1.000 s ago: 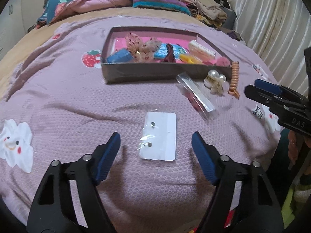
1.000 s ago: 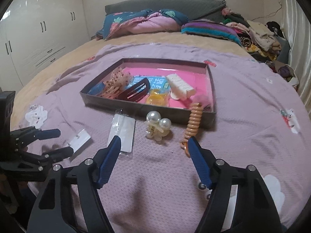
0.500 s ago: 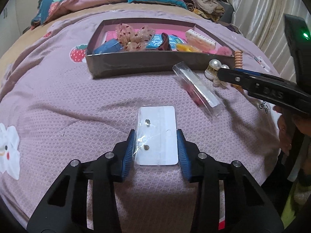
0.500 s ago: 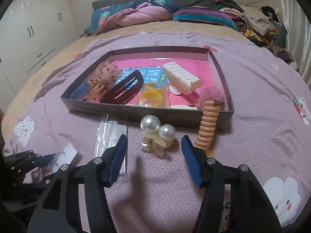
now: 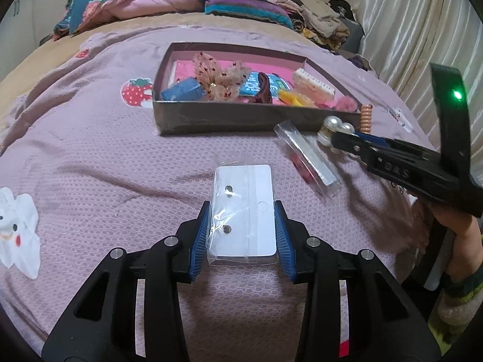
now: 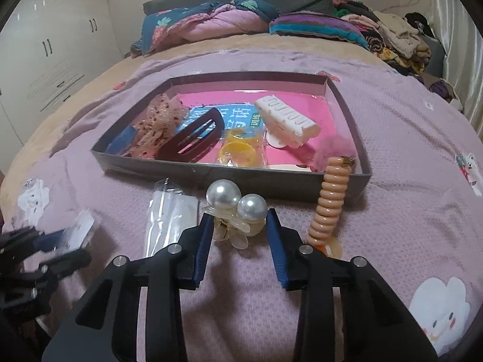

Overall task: Organize jewelry
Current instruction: 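Grasp the white earring card with the left tool while the right tool grasps the pearl hair clip, then carry the earring card and pearl clip into the tray and open both tools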

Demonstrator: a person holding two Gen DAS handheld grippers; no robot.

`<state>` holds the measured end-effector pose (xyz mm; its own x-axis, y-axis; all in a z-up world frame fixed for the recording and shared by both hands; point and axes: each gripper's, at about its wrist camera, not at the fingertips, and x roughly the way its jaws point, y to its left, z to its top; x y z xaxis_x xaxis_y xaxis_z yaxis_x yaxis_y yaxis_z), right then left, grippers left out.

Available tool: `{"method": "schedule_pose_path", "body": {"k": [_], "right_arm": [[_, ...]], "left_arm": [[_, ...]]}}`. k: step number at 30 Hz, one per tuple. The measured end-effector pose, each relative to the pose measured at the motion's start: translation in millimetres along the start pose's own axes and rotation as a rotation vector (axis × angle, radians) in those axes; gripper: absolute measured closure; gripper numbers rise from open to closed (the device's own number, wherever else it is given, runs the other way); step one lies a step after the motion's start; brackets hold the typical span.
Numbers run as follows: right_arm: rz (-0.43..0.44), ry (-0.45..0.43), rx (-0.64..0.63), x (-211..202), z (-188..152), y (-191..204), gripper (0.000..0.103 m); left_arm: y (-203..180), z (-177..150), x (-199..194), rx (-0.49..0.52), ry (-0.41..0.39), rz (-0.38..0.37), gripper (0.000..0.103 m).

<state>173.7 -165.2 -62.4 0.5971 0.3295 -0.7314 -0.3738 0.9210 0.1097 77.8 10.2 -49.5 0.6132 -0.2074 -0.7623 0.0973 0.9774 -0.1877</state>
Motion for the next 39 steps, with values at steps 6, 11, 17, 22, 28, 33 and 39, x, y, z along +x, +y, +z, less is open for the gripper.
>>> {"method": "schedule_pose_path", "body": {"k": [6, 11, 17, 22, 28, 33, 39], "right_arm": [[0.028, -0.044, -0.012, -33.4, -5.5, -0.2, 0.069], [0.044, -0.092, -0.012, -61.2, -3.7, -3.9, 0.069], [0.039, -0.157, -0.009, -87.6, 3.5, -12.5, 0.069], [0.025, -0.198, -0.011, -102.6, 10.3, -20.7, 0.069], [0.017, -0.215, -0.006, -109.5, 20.4, -29.7, 0.069], [0.013, -0.221, 0.001, -110.5, 31.5, -36.4, 0.069], [0.016, -0.238, 0.007, -110.4, 55.8, -43.5, 0.069]], "left_arm": [[3.2, 3.7, -12.1, -0.013, -0.028, 0.016, 0.071], [7.3, 11.5, -25.9, -0.028, -0.061, 0.025, 0.071], [13.0, 23.8, -38.5, -0.051, -0.093, 0.034, 0.071], [15.2, 35.9, -46.2, -0.062, -0.118, 0.045, 0.071], [13.6, 55.1, -48.7, -0.072, -0.134, 0.045, 0.071], [8.7, 74.9, -46.2, -0.072, -0.139, 0.038, 0.071], [-1.4, 100.8, -43.3, -0.061, -0.148, 0.029, 0.071]]}}
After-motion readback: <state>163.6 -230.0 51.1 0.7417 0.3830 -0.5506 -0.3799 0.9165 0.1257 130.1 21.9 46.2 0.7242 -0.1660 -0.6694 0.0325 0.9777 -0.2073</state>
